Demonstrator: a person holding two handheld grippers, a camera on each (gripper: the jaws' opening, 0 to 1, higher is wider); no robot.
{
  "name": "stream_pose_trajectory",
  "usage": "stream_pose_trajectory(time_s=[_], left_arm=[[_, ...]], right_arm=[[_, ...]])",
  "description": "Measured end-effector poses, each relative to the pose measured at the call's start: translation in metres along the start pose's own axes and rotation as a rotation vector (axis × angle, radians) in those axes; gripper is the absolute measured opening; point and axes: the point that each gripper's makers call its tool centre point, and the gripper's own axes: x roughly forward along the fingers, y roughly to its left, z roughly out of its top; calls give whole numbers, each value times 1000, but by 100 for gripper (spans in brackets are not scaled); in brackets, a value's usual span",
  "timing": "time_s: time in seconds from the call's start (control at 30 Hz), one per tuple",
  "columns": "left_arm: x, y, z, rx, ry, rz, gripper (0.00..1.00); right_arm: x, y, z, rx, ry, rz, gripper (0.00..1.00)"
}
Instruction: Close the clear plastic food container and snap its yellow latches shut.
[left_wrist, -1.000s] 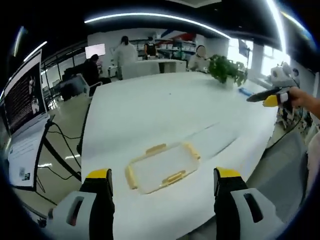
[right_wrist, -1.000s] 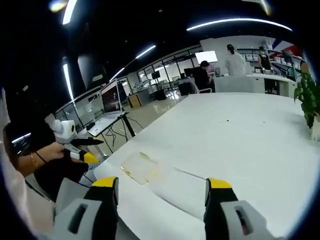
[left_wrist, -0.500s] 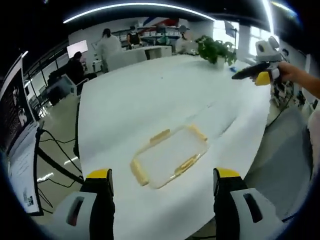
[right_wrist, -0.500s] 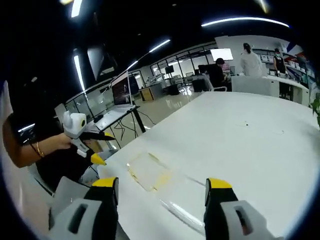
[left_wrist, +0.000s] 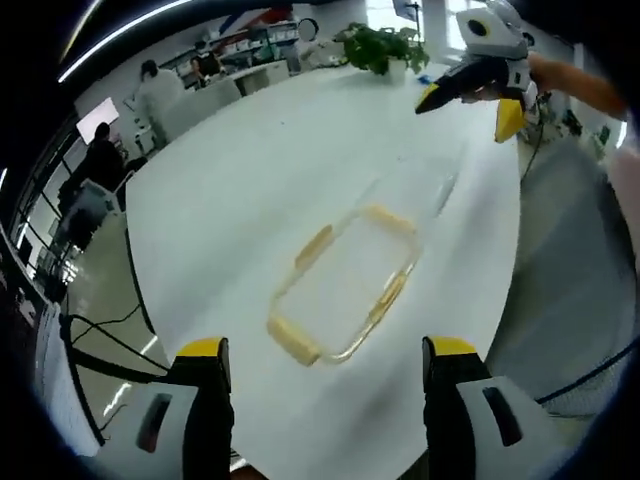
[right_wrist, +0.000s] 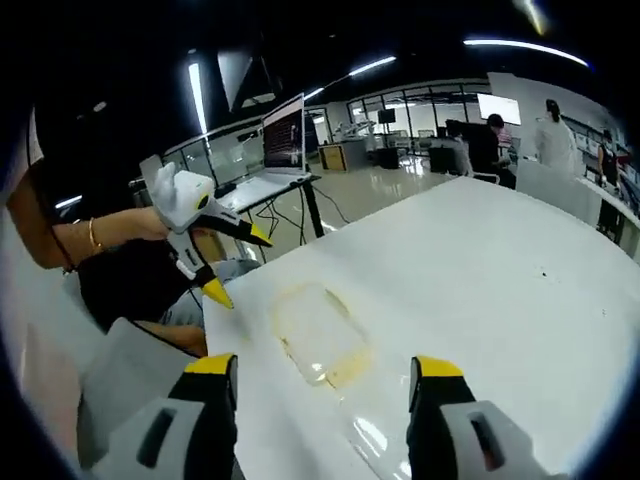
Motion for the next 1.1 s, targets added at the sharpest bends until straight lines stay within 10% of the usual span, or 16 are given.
stream_pose_trajectory(time_s=[0.13,0.77,1.1], left_arm=[[8,4,-4,41,24,-24,77],[47,7,-27,274,166,-215,73],[59,15,-32,265,173,-283,65]], right_arm=[[19,3,-11,-160,100,14,69],[74,-12,-37,-347,295,116,67],[96,-17,-62,-419,439,142,64]])
